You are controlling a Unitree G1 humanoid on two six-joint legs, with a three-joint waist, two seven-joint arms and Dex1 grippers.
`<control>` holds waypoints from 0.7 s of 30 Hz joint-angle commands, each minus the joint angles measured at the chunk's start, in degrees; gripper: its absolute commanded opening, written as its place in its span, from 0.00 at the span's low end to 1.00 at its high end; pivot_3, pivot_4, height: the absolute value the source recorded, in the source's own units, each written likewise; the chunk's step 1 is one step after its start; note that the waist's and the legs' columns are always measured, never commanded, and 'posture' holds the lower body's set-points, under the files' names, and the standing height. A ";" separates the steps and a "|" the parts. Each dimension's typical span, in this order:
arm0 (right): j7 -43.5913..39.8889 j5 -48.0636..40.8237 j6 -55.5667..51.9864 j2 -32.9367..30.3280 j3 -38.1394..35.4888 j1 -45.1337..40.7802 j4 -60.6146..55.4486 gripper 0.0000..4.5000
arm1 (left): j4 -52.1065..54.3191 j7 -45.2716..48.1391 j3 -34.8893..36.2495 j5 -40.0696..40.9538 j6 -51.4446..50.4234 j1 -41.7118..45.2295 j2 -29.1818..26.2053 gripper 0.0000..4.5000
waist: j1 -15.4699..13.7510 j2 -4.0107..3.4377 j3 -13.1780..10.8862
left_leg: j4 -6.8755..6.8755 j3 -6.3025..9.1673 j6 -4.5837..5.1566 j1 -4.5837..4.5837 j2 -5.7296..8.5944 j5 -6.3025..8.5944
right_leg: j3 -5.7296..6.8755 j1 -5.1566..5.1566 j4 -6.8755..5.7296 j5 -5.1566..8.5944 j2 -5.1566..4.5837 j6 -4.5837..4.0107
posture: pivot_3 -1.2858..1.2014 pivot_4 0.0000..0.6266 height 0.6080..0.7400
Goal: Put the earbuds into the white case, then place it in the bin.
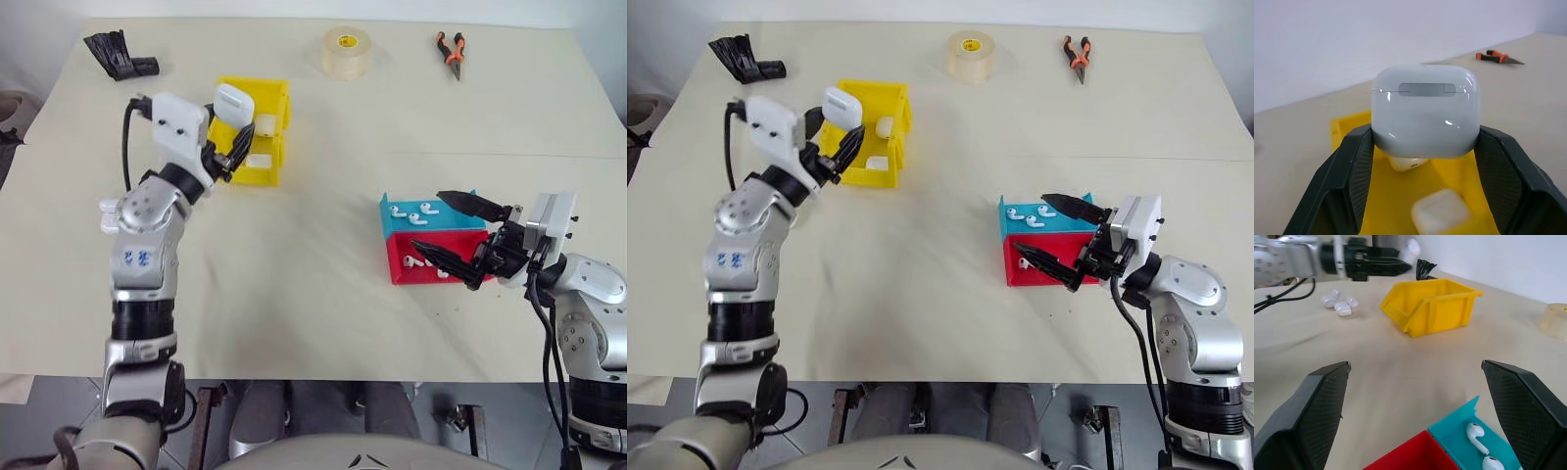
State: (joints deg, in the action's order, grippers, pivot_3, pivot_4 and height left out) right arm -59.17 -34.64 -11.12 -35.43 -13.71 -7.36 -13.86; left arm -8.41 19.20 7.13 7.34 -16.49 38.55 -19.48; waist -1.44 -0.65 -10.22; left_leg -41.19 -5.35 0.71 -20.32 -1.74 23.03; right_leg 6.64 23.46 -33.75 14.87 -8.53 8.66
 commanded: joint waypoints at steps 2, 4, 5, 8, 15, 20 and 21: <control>1.20 0.73 2.43 0.41 -0.60 -1.27 -0.96 1.00 | -11.12 -0.87 -0.68 -1.67 4.33 5.87 0.27 0.61 | 0.13 0.00 0.00 | 0.08 -0.01 0.00 0.00 0.00 0.00 | 0.01 0.01 0.04 0.00 0.01 0.00 | 0.52 0.24 1.00; 3.04 1.16 3.10 1.16 -1.09 -2.07 -1.11 1.00 | -13.73 -0.88 -0.78 -1.64 5.04 7.33 0.55 0.61 | 0.34 0.00 0.00 | 0.14 -0.04 0.00 0.00 0.00 0.00 | 0.04 0.05 0.07 0.00 0.01 0.00 | 0.52 0.24 1.00; 3.75 1.13 2.98 1.38 -1.22 -2.32 -1.22 1.00 | -14.30 -0.56 -0.82 -1.42 5.09 7.74 0.56 0.68 | 0.39 0.01 0.00 | 0.17 -0.04 0.00 0.00 0.00 0.00 | 0.06 0.05 0.08 0.00 0.01 0.00 | 0.52 0.24 1.00; 4.56 1.40 3.13 1.40 -1.11 -2.33 -1.48 1.00 | -13.49 0.67 -0.84 -0.24 3.84 7.66 0.59 0.90 | 0.45 0.01 -0.01 | 0.16 -0.04 0.00 -0.01 0.00 0.00 | 0.06 0.05 0.08 0.00 0.01 0.00 | 0.52 0.24 1.00; 4.35 1.24 3.42 1.42 -0.69 -2.19 -1.20 1.00 | -2.76 5.99 -0.96 2.16 4.91 2.91 -1.14 0.99 | 0.25 0.01 -0.01 | 0.06 -0.03 0.00 -0.01 0.00 0.00 | 0.04 0.04 0.02 0.00 0.00 0.00 | 0.52 0.24 1.00; 0.36 1.15 3.33 -0.87 -0.63 -2.72 0.99 1.00 | 10.21 20.21 0.48 12.47 0.11 -8.02 -6.57 0.99 | 0.90 0.00 0.00 | 0.10 -0.03 -0.01 0.01 -0.03 0.00 | 0.03 0.05 0.02 0.00 0.00 0.00 | 0.52 0.24 1.00; -0.50 1.14 3.31 -1.35 -0.68 -2.78 1.50 1.00 | 11.88 22.40 0.39 13.37 0.39 -9.87 -7.99 0.99 | 1.08 0.00 0.00 | 0.12 -0.04 -0.01 0.02 -0.03 0.00 | 0.01 0.05 0.01 0.00 0.00 0.00 | 0.52 0.24 1.00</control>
State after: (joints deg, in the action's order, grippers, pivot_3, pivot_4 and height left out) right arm -58.00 -32.86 -8.79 -35.61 -13.50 -9.86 -12.40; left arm -1.16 37.18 6.23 17.63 -16.28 29.98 -25.76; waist -0.36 -0.65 -10.22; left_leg -41.08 -5.39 0.70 -20.30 -1.78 23.03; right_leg 6.66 23.51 -33.73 14.87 -8.53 8.66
